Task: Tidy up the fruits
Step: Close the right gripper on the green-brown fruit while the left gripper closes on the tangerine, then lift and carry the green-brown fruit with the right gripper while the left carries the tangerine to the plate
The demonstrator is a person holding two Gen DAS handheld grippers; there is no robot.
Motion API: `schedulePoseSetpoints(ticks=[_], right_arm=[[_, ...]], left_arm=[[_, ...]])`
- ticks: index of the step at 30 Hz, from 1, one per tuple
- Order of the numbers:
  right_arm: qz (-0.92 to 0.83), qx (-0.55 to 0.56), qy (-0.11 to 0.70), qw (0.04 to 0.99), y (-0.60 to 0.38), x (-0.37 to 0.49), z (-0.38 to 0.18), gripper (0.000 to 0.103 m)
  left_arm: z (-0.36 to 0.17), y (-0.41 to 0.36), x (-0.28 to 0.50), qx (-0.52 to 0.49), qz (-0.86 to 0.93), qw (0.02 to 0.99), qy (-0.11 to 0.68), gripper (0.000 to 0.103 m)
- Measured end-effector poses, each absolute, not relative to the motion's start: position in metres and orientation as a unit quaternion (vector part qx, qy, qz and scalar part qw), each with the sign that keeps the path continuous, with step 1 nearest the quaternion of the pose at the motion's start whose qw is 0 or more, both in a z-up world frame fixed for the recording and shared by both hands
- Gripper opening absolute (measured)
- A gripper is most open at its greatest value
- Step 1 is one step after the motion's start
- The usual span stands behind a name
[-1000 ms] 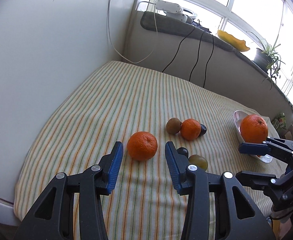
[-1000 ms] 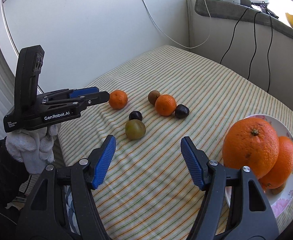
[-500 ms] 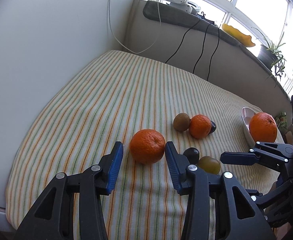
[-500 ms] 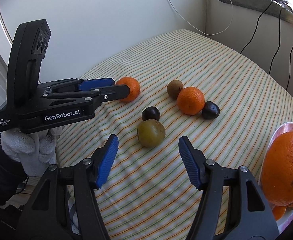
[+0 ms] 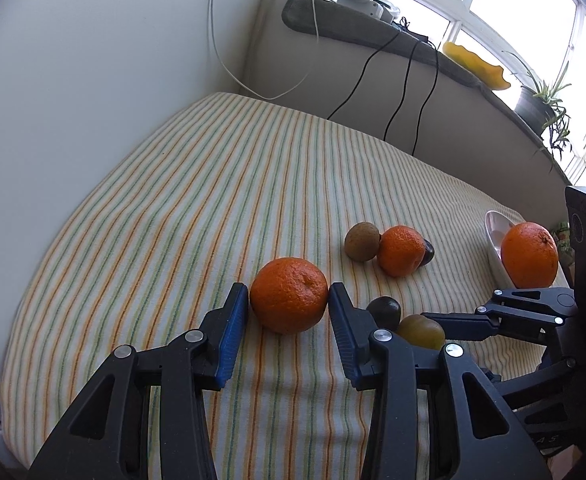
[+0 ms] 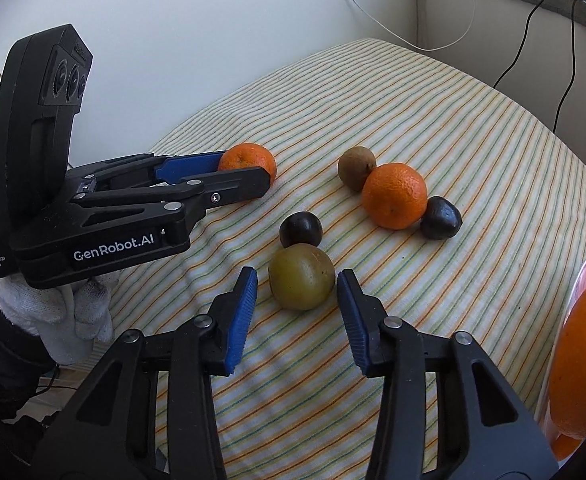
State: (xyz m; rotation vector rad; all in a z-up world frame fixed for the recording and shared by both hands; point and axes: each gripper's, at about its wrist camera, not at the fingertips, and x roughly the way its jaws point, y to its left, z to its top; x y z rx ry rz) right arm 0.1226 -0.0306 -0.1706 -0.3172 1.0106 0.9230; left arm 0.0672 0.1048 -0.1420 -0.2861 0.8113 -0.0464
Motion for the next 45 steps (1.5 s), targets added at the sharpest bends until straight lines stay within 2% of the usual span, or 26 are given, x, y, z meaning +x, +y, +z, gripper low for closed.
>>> schedulePoseSetpoints(ticks=[3,9,25,45], right_arm=[[0.423,-0.148,0.464,0.764,-0.029,0.122,-0.171,0.035],[0.422,-0.139,0.467,0.765,-0.03,0.125,-0.172,0.032],[0.421,-0.115,0.442,0.783,-0.069,0.106,-0.137,0.032],[0.372,-0.083,0.403,0.832,-0.167,0.087,-0.088,0.032]], left_arm=[[-0.14,0.101,0.066,-0.132,-0.021,0.91,0.392,0.038],[-0.137,0.101,0.062,-0.135,-0.022,0.912,0.386,0.038],[-0.109,0.088,0.042,-0.131,-0.039,0.926,0.353,0.038],[-0.077,0.021,0.034,-0.101,-0.116,0.931,0.33,0.038]])
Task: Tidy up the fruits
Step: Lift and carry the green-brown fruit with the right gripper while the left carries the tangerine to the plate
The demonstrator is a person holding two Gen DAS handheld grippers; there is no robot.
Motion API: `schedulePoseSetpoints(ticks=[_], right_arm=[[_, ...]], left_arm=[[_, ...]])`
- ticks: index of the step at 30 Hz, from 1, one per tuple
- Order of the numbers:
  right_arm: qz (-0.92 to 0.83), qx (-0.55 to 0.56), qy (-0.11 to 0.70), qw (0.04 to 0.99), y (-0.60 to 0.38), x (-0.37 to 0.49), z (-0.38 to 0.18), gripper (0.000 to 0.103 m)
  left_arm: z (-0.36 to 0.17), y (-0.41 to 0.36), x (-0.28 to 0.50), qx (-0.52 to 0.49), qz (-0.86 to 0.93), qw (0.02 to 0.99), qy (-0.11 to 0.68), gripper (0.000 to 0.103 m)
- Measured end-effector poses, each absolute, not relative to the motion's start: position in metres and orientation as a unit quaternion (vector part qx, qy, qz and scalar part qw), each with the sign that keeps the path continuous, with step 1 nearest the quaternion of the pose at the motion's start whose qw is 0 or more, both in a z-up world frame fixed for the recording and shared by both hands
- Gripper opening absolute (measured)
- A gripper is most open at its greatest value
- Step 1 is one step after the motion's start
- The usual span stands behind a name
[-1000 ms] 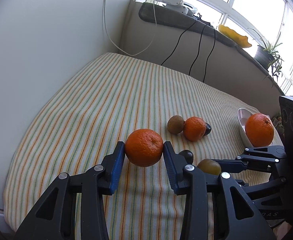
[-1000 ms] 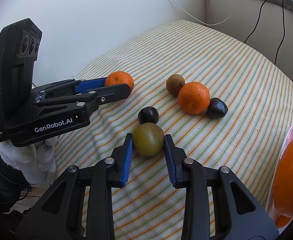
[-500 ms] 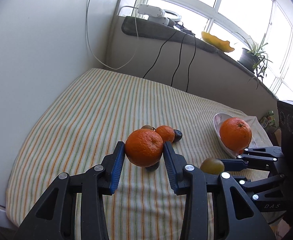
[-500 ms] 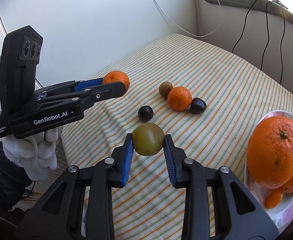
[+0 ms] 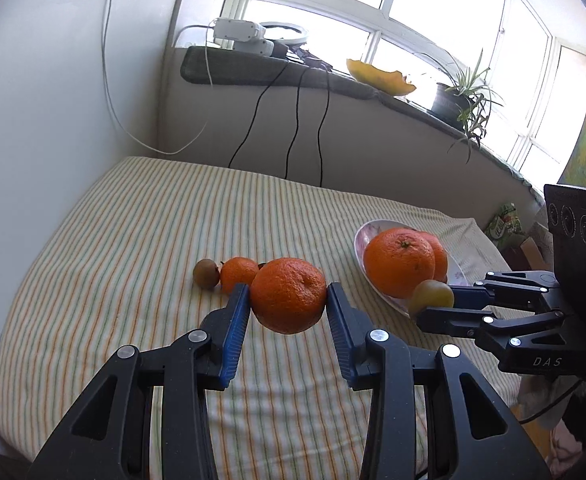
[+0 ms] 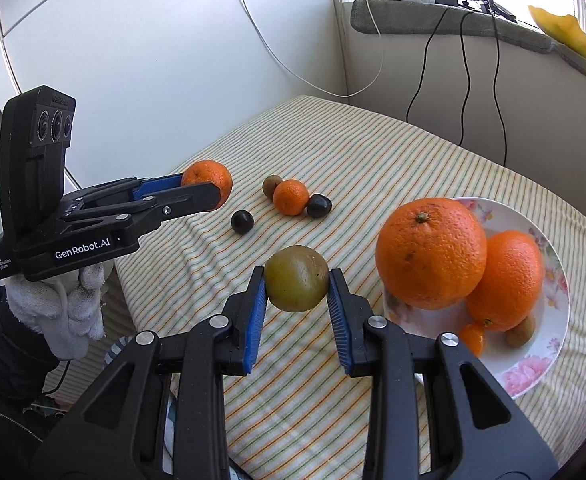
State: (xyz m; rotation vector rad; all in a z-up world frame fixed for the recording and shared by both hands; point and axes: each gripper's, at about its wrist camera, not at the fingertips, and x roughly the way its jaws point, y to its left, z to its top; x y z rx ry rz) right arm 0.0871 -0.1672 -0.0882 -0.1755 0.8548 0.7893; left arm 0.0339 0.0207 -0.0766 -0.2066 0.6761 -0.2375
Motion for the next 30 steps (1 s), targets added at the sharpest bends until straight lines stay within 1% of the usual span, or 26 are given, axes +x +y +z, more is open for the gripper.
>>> schedulePoseSetpoints(ticks=[14,30], right_arm=[[0.315,-0.043,0.388,0.865,-0.25,0.096,-0.069,0.032],[0.262,-0.02,0.393,0.881,-0.309,0.127,-0.076,0.031]], left_arm=[[-0.067,-0.041,0.033,-0.074,-0.178,0.924,0.332,0.038],[-0.069,-0.115,0.041,-0.044,-0.244,0.907,0.341,0.038]])
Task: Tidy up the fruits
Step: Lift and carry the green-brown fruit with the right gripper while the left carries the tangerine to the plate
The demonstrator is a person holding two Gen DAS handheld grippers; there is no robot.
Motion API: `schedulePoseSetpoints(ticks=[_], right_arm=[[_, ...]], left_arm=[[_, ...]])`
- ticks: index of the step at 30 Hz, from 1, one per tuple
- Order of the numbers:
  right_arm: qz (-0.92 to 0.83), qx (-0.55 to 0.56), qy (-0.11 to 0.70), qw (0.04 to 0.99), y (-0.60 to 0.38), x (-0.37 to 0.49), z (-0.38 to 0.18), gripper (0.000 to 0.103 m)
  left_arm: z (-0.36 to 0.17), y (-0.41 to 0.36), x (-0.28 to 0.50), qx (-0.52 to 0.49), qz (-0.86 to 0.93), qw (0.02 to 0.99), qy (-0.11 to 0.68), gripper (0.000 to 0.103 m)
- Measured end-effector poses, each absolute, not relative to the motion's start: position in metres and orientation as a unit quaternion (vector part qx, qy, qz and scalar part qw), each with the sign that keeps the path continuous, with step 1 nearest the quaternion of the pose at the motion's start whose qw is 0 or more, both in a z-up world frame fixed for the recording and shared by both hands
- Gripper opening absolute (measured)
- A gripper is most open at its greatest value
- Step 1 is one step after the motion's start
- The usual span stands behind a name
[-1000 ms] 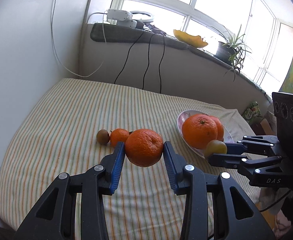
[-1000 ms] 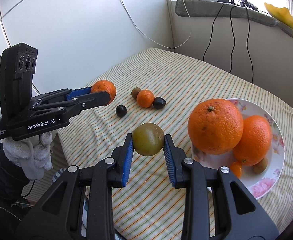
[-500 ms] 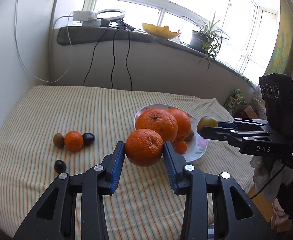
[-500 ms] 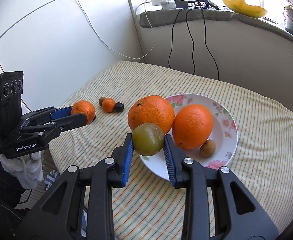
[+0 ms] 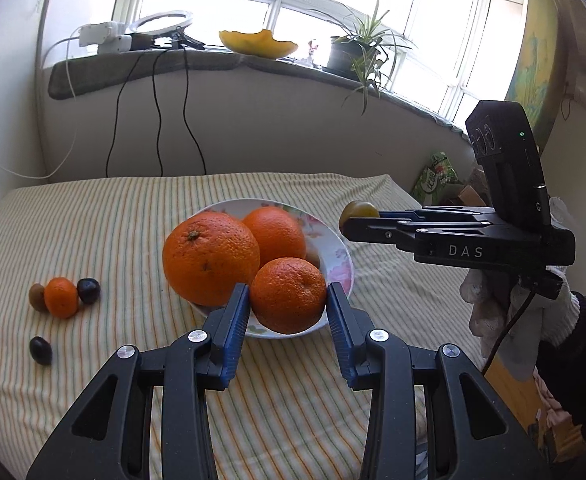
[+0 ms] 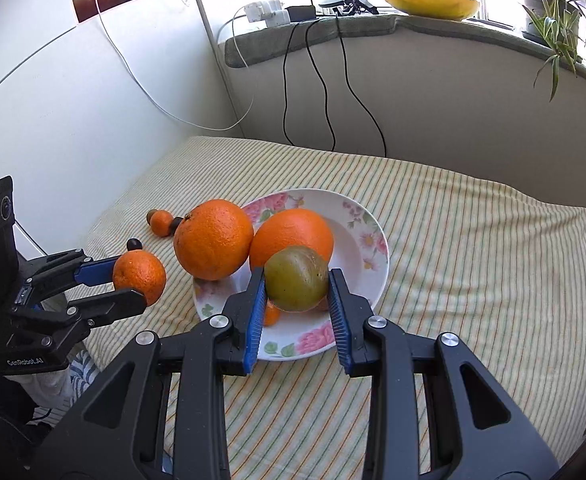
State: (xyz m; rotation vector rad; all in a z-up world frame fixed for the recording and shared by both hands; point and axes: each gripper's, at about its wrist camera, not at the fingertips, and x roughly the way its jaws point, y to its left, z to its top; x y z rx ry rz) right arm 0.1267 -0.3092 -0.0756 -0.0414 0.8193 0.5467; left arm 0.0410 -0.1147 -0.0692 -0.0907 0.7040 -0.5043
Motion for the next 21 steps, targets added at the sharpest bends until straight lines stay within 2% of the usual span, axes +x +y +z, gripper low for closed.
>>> schedulePoseSetpoints(ticks=[21], right_arm=[[0.257,-0.021,0.42,0.87,-0.325,0.179,-0.101,0.031]], left_arm=[[-0.091,-0.17,0.062,-0.004,-0.255,0.896,0.364,0.038]])
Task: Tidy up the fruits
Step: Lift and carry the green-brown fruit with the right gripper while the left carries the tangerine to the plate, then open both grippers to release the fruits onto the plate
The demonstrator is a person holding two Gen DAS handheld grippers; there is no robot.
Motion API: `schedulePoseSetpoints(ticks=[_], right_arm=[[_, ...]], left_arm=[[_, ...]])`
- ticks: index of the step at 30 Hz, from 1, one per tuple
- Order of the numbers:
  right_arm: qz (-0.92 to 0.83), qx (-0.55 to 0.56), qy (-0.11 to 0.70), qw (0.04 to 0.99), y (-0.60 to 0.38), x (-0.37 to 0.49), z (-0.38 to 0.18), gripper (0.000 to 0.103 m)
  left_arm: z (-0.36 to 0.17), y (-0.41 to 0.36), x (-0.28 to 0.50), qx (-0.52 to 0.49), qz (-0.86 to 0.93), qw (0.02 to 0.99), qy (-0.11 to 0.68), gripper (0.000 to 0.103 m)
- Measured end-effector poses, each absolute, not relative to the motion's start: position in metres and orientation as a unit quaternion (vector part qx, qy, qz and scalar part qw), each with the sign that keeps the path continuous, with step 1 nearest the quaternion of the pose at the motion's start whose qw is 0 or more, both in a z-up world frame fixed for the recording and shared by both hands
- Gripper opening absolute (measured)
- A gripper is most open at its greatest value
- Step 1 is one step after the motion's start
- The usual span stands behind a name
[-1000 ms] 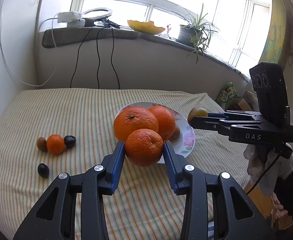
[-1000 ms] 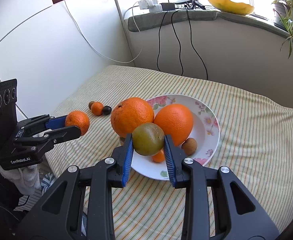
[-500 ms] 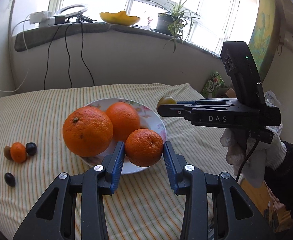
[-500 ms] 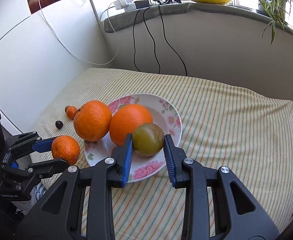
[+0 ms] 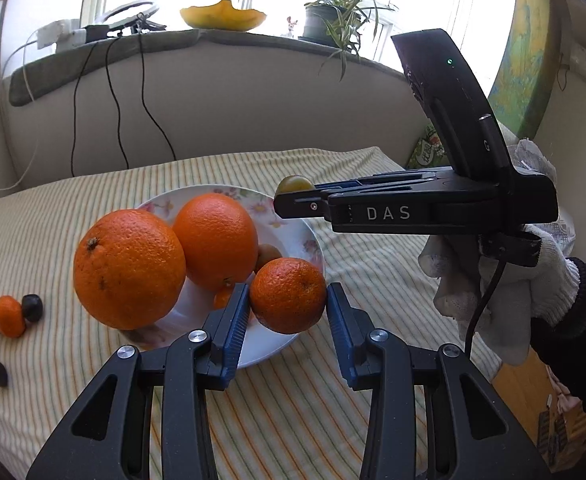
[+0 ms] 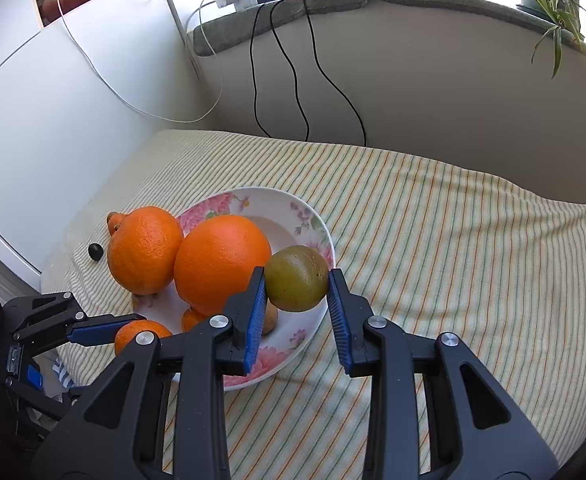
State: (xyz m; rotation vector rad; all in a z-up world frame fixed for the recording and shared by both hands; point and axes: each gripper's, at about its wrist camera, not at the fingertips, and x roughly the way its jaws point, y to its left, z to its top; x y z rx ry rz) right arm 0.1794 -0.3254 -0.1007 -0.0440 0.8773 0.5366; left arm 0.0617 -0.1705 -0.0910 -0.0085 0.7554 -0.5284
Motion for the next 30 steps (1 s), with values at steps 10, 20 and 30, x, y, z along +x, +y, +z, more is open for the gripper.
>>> schedulePoseSetpoints(ticks=[10,20,30], right_arm=[[0.26,-0.026,0.424,0.867,-0.319,0.189,-0.11,0.032],[0.255,-0.021,0.424,0.869,-0.32,0.191,-0.111,0.042],[0.255,-0.01,0.405,0.878,-0.323,0.183,-0.099,0.08]], left_arm=[[-0.093,-0.175,0.065,-0.003,-0.254,0.894,0.369,0.038],[-0.098,-0.174,0.073,-0.005,-0.244,0.892,0.379,0.039],[-0.094,-0.171,0.069,-0.008,-0.239,0.898,0.369,0.063]])
